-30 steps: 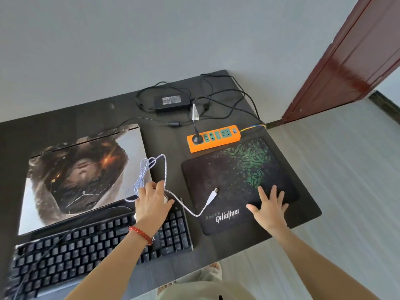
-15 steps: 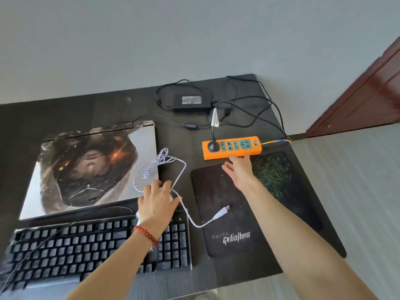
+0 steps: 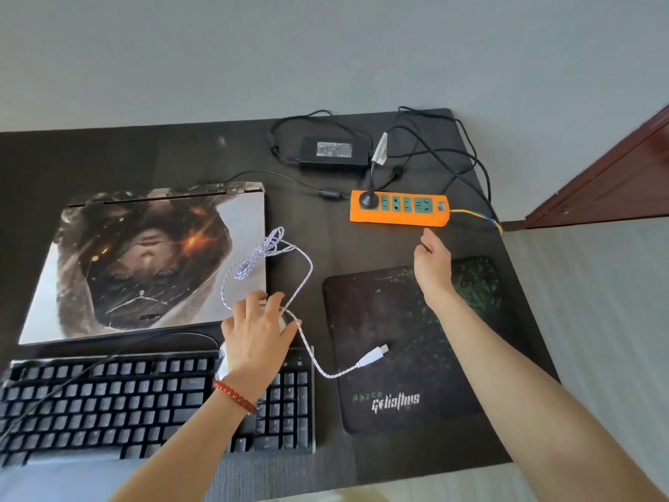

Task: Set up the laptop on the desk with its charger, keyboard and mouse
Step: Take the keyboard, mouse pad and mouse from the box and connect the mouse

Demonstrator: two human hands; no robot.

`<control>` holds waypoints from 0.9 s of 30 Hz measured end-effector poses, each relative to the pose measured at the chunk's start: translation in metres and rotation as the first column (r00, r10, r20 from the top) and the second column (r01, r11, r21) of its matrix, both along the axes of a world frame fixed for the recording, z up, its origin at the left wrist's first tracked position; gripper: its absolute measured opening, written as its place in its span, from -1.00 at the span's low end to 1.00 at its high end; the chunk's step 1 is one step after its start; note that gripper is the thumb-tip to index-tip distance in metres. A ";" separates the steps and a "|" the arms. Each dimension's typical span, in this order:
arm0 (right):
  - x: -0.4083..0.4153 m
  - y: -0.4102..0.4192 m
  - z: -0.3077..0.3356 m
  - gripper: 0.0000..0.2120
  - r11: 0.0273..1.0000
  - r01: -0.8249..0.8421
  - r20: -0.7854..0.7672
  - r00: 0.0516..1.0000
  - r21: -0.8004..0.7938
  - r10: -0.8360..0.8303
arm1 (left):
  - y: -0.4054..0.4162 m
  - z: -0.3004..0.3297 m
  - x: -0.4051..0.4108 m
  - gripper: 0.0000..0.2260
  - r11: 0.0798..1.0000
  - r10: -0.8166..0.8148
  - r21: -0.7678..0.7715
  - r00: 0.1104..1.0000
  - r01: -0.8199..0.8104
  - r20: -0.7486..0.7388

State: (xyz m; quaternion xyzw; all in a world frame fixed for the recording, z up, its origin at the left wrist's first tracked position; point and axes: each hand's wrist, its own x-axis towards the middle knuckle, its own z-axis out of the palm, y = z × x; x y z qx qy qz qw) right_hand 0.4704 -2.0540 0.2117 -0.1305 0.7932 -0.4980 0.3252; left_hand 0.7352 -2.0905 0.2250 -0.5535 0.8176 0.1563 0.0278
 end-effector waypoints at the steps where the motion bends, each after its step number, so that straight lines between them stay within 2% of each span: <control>1: 0.007 0.021 -0.005 -0.58 0.997 -0.048 -0.202 0.978 0.058 0.058 | 0.003 0.000 0.000 -0.56 1.000 -0.005 -0.004 1.000 0.005 0.000; 3: 0.016 0.064 -0.019 -0.59 0.943 -0.130 -0.498 0.822 0.307 0.276 | 0.005 0.002 0.000 -0.58 1.000 -0.018 -0.011 1.000 0.018 0.005; 4: 0.017 0.083 -0.025 -0.58 0.862 -0.134 -0.536 0.733 0.489 0.418 | 0.006 0.002 -0.002 -0.59 1.000 -0.023 -0.008 1.000 0.023 0.007; 5: 0.017 0.098 -0.031 -0.56 0.758 -0.128 -0.505 0.674 0.639 0.539 | 0.007 0.003 -0.003 -0.61 1.000 -0.025 -0.005 1.000 0.025 0.009; 6: 0.016 0.109 -0.036 -0.54 0.669 -0.128 -0.451 0.644 0.733 0.618 | 0.007 0.004 -0.004 -0.63 1.000 -0.025 0.000 1.000 0.025 0.008; 7: 0.014 0.116 -0.040 -0.52 0.619 -0.130 -0.417 0.630 0.775 0.655 | 0.008 0.004 -0.006 -0.64 1.000 -0.024 0.003 1.000 0.024 0.005; 15: 0.021 0.124 -0.054 -0.44 0.551 -0.095 -0.394 0.600 0.829 0.696 | 0.006 0.002 -0.011 -0.67 0.999 0.034 0.005 0.999 -0.034 -0.009; 24: 0.044 0.134 -0.048 -0.42 0.537 -0.081 -0.375 0.629 0.840 0.681 | 0.004 0.002 -0.008 -0.66 0.990 0.139 0.035 0.986 -0.136 -0.089; 26: 0.044 0.136 -0.040 -0.43 0.556 -0.105 -0.373 0.639 0.824 0.673 | 0.004 0.002 -0.007 -0.63 0.985 0.169 0.054 0.980 -0.165 -0.103; 27: 0.040 0.138 -0.037 -0.45 0.595 -0.094 -0.400 0.655 0.798 0.641 | 0.004 0.002 -0.007 -0.62 0.985 0.171 0.058 0.979 -0.165 -0.108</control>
